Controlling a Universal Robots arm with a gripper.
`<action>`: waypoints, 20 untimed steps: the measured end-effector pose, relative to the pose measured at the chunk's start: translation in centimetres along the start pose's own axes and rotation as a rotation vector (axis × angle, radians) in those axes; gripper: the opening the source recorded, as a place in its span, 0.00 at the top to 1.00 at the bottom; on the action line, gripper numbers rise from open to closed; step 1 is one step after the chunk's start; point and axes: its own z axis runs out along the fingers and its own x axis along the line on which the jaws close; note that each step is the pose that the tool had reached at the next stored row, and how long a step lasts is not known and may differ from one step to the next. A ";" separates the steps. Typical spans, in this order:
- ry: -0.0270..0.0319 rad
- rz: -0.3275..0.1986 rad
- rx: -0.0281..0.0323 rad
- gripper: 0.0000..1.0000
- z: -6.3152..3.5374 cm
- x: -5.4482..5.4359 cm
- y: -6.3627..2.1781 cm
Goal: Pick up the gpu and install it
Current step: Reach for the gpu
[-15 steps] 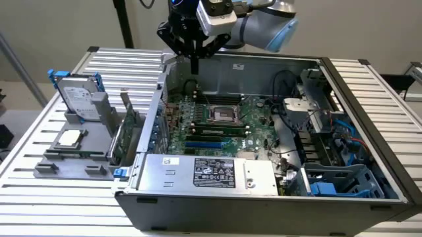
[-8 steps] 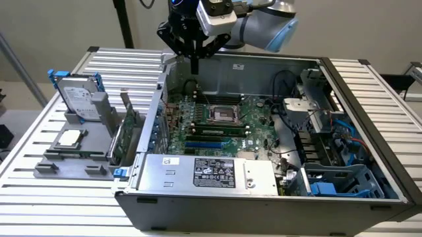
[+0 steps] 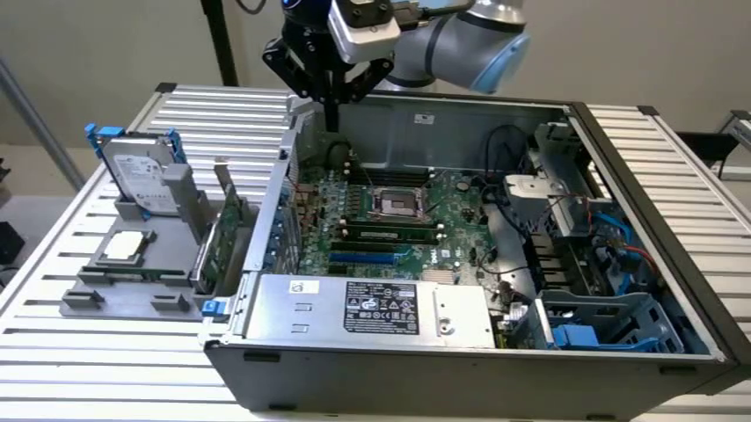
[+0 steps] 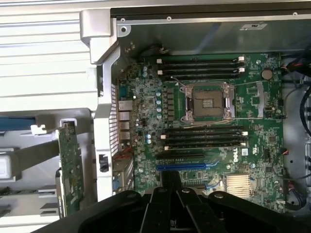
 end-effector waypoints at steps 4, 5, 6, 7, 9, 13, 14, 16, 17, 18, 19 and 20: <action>-0.0002 0.000 0.0009 0.89 -0.04 1.8 -0.15; 0.0000 0.000 0.0018 0.89 -0.05 2.3 -0.19; -0.0002 0.000 0.0028 0.89 -0.06 2.7 -0.23; -0.0003 0.000 0.0039 0.89 -0.07 3.2 -0.26; -0.0005 0.000 0.0063 0.89 -0.08 4.1 -0.34; -0.0009 0.000 0.0125 0.89 -0.11 5.9 -0.48; -0.0010 0.000 0.0140 0.89 -0.11 6.3 -0.52; -0.0013 -0.001 0.0180 0.89 -0.12 7.2 -0.59; -0.0014 -0.001 0.0203 0.89 -0.12 7.7 -0.62; -0.0016 -0.001 0.0225 0.89 -0.13 8.2 -0.66; -0.0017 -0.001 0.0245 0.89 -0.13 8.6 -0.69; -0.0019 -0.001 0.0264 0.89 -0.13 9.1 -0.73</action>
